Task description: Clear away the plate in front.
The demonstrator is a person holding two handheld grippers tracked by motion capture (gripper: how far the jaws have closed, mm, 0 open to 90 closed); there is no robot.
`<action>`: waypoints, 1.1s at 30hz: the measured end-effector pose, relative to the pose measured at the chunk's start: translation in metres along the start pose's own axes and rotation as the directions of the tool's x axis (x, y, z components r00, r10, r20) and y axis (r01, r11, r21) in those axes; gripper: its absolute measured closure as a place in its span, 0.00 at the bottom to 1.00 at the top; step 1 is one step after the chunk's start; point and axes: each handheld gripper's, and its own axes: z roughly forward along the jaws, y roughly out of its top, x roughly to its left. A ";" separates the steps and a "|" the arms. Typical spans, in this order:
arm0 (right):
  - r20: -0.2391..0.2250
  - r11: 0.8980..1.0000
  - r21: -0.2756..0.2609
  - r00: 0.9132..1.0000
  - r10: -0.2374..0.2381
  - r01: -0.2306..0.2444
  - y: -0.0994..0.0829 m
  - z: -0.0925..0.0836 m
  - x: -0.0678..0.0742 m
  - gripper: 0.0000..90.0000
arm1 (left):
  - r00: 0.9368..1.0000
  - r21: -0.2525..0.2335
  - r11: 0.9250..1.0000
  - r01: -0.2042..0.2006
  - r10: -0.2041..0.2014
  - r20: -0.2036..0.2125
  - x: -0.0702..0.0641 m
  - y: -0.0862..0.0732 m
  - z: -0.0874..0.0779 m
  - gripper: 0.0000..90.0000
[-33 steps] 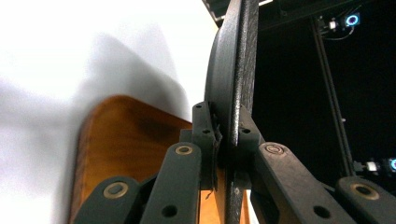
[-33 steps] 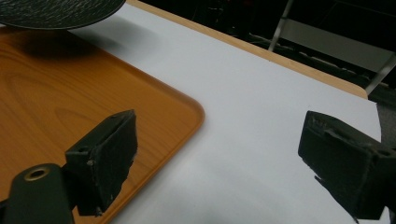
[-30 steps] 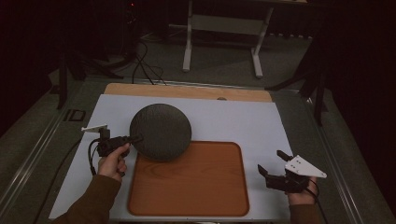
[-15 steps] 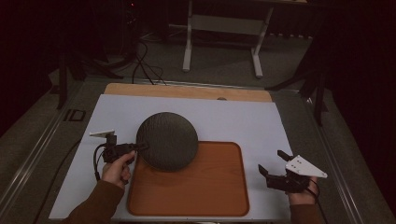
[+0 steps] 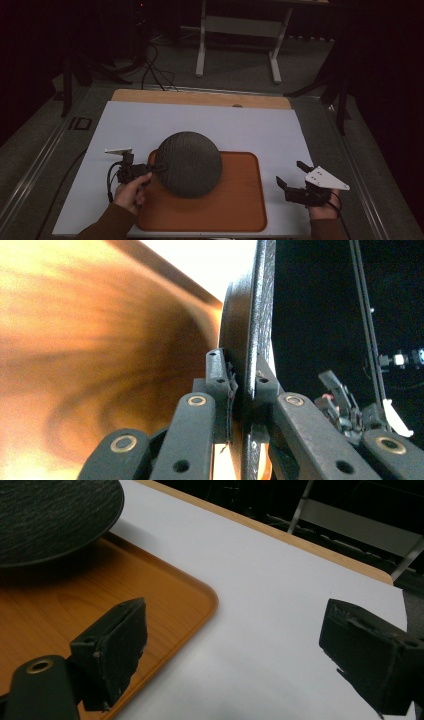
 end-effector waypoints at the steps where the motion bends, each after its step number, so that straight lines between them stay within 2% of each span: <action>1: 0.002 1.000 -0.001 1.000 0.000 0.000 0.000 0.000 0.000 0.14 | 1.000 0.010 1.000 -0.004 0.004 -0.002 0.000 -0.002 0.002 0.94; 10: 0.005 1.000 0.000 1.000 -0.001 0.001 0.000 0.000 0.000 0.14 | 0.999 0.066 0.998 -0.025 0.026 -0.019 -0.003 -0.014 0.015 0.94; 18: 0.007 1.000 -0.003 1.000 -0.001 0.001 0.000 0.000 0.000 0.14 | 0.998 0.120 0.992 -0.032 0.039 -0.057 -0.002 -0.024 0.025 0.94; 23: 0.006 1.000 -0.002 1.000 -0.002 0.002 0.000 0.000 0.000 0.14 | 0.999 0.135 0.991 -0.019 0.025 -0.040 0.000 -0.026 0.030 0.94; 26: 0.005 1.000 -0.001 1.000 -0.003 0.003 0.000 0.000 0.000 0.14 | 0.999 0.174 0.985 -0.015 0.022 -0.039 0.001 -0.029 0.035 0.94; 28: 0.005 1.000 -0.001 1.000 -0.004 0.004 0.000 0.000 0.000 0.14 | 0.998 0.192 0.981 -0.026 0.036 -0.050 0.000 -0.030 0.038 0.93; 29: 0.005 1.000 -0.001 1.000 -0.004 0.004 0.000 0.000 0.000 0.14 | 0.996 0.198 0.980 -0.036 0.050 -0.069 -0.001 -0.030 0.038 0.92; 30: 0.005 1.000 -0.001 1.000 -0.004 0.004 0.000 0.000 0.000 0.14 | 0.992 0.210 0.976 -0.062 0.084 -0.095 -0.002 -0.029 0.039 0.90; 32: 0.004 1.000 0.000 1.000 -0.005 0.005 0.000 0.001 0.001 0.14 | 0.986 0.231 0.968 -0.095 0.123 -0.109 -0.005 -0.029 0.039 0.88; 33: 0.004 1.000 0.000 1.000 -0.005 0.005 0.000 0.001 0.001 0.14 | 0.980 0.242 0.963 -0.121 0.154 -0.126 -0.008 -0.028 0.040 0.85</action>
